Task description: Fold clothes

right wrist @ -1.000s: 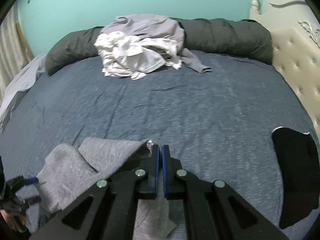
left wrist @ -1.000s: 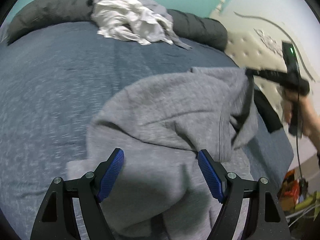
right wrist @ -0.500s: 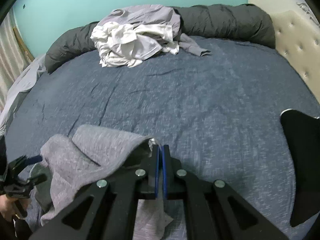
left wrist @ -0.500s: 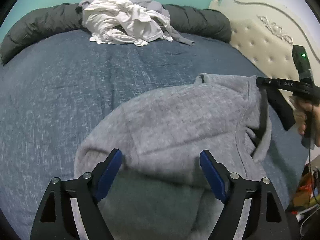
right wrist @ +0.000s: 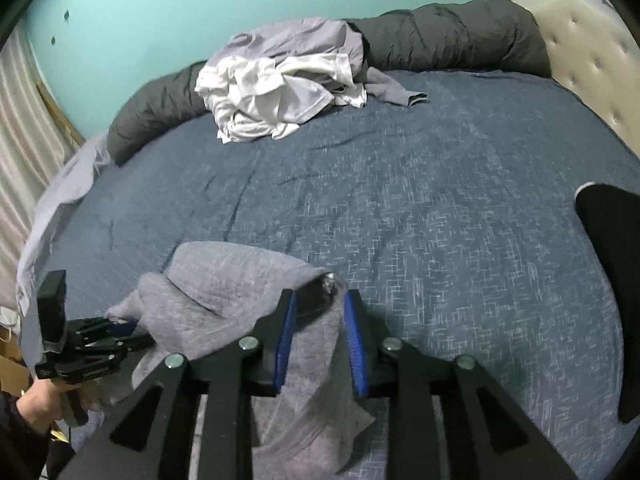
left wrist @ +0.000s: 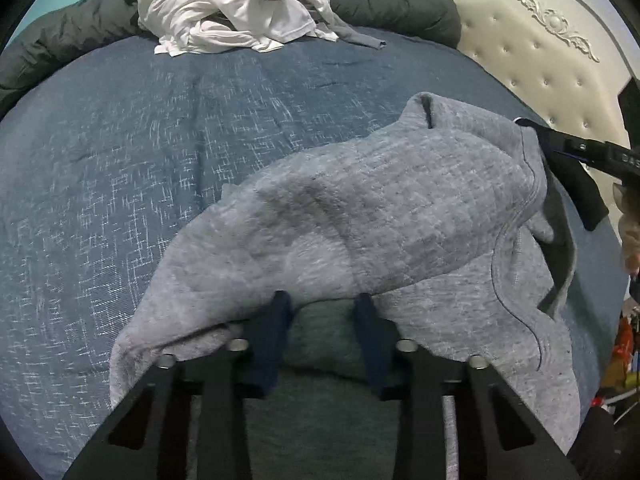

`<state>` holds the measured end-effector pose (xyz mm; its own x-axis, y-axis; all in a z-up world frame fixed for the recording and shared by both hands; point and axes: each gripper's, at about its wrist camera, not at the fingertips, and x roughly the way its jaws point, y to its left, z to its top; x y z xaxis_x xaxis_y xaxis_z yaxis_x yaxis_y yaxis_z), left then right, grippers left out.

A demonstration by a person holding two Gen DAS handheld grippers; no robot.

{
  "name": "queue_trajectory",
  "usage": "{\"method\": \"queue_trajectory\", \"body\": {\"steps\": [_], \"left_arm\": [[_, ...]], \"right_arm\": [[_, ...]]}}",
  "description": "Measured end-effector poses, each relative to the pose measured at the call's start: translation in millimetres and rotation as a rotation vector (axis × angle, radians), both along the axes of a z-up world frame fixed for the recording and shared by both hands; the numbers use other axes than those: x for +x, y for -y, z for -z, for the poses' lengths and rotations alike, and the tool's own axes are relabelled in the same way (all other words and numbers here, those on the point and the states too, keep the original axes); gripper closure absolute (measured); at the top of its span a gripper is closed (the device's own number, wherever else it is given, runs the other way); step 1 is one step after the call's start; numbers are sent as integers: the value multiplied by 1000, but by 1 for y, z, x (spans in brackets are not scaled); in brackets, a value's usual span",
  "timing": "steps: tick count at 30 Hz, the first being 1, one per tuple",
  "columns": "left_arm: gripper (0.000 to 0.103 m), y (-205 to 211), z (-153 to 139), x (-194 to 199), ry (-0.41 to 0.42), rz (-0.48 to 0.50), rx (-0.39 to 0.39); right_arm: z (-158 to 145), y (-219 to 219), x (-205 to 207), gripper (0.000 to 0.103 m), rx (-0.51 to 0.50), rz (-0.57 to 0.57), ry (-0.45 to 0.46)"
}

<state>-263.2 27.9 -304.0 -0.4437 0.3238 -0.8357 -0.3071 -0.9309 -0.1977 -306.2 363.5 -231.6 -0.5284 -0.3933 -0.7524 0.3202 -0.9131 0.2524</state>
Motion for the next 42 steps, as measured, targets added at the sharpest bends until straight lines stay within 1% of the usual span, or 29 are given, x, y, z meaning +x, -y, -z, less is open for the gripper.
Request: {"method": "queue_trajectory", "body": {"steps": [1, 4, 7, 10, 11, 12, 15, 19, 21, 23, 25, 26, 27, 29, 30, 32, 35, 36, 37, 38, 39, 41, 42], "left_arm": [[89, 1, 0, 0, 0, 2, 2], [91, 4, -6, 2, -18, 4, 7], [92, 20, -25, 5, -62, -29, 45], [92, 48, -54, 8, -116, -85, 92], [96, 59, -65, 7, -133, -107, 105], [96, 70, -76, 6, -149, -133, 115], [96, 105, -103, 1, -180, -213, 136], [96, 138, -118, -6, -197, -300, 89], [96, 154, -118, -6, -186, -347, 87], [96, 163, -109, -11, -166, -367, 73], [96, 168, -101, -13, -151, -364, 64], [96, 168, -97, -14, -147, -364, 64], [96, 168, -94, -15, -144, -363, 65], [96, 168, -88, -17, -139, -362, 67], [96, 168, -85, -17, -137, -361, 68], [96, 168, -80, -19, -133, -362, 69], [96, 170, -77, -17, -130, -361, 71], [96, 171, -76, -17, -129, -360, 71], [96, 171, -75, -18, -128, -359, 72], [96, 171, -75, -18, -129, -356, 71], [96, 171, -75, -18, -129, -353, 69], [96, 171, -77, -17, -132, -348, 66], [96, 171, -78, -16, -134, -346, 65]], "right_arm": [[-1, -4, 3, 78, -7, 6, -6], [0, -19, 11, 78, -25, 38, -10], [2, -33, 17, 78, -42, 67, -3], [3, -43, 24, 78, -32, 74, 2], [3, -45, 25, 78, -32, 74, 6], [4, -46, 26, 78, -35, 74, 11], [9, -40, 27, 77, -28, 52, 35], [20, -25, 27, 72, 4, 11, 71], [24, -17, 27, 70, 18, -12, 79], [29, -5, 24, 69, 38, -40, 78], [33, 6, 21, 62, 57, -68, 77], [35, 12, 19, 56, 67, -85, 72], [35, 19, 17, 51, 77, -103, 65], [37, 32, 12, 48, 97, -140, 50], [38, 39, 9, 44, 107, -158, 42], [43, 51, 6, 43, 134, -193, 33], [57, 68, -2, 43, 183, -235, 58], [55, 69, -2, 44, 182, -236, 56], [47, 68, -1, 49, 175, -230, 42], [40, 67, 0, 75, 168, -225, 28], [32, 66, 1, 90, 161, -219, 14], [17, 64, 4, 97, 147, -208, -14], [10, 62, 5, 97, 140, -203, -28]]}}
